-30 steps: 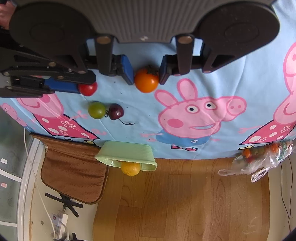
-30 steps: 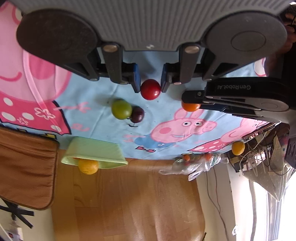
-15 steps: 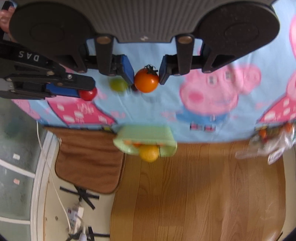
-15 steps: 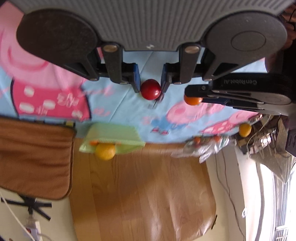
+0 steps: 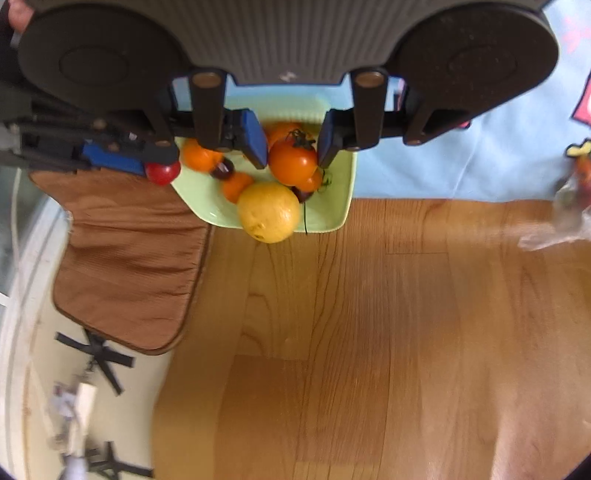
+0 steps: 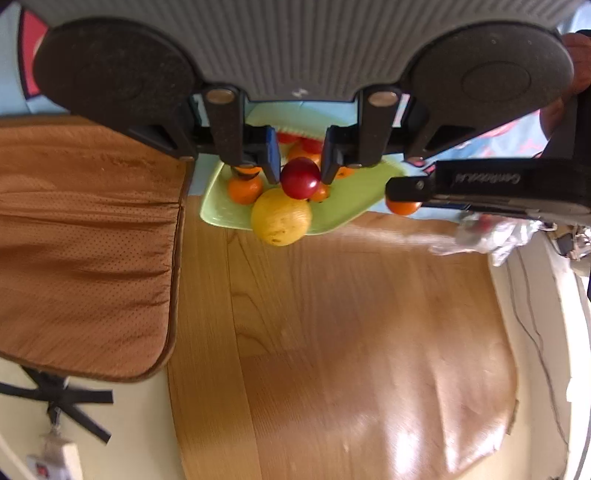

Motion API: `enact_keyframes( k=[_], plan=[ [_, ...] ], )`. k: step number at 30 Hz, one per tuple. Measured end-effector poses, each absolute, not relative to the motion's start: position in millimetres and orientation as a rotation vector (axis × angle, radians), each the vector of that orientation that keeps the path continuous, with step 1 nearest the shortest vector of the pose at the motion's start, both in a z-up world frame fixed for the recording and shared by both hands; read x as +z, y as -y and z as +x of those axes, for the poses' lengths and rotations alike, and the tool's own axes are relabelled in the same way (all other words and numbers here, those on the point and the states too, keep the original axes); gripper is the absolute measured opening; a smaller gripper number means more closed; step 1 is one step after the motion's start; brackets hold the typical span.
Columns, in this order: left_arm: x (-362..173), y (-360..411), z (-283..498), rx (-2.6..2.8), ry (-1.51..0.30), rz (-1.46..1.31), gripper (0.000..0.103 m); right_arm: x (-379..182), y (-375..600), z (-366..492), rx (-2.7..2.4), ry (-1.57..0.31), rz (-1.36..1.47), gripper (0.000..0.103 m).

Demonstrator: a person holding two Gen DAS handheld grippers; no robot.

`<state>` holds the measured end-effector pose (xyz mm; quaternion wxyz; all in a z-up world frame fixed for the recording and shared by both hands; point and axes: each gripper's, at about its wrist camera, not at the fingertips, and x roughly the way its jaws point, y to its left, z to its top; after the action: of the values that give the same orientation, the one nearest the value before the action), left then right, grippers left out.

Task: Organize fruits
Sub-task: 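Carry the orange and red tomatoes into the bowl and open both tools, then move the left tool to the dark cherry while the right tool approaches the green tomato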

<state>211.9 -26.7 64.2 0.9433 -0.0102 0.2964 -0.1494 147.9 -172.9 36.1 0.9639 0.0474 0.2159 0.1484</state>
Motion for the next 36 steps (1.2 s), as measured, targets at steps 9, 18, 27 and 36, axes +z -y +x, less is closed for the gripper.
enact_keyframes(
  k=[9,18,27,36],
  plan=[
    [42,33,250,-0.263,-0.651,-0.020,0.041,19,164,178,0.279,-0.473,0.060,0.028],
    [66,-3,185,-0.302,-0.587,-0.124,0.047,42,174,124,0.310,-0.417,0.115,0.028],
    [28,-39,95,-0.411,-0.717,-0.320,0.051,17,168,29,0.478,-0.515,0.091,0.046],
    [21,-30,79,-0.435,-0.750,-0.351,0.053,-7,124,30,0.456,-0.585,-0.103,0.031]
  ],
)
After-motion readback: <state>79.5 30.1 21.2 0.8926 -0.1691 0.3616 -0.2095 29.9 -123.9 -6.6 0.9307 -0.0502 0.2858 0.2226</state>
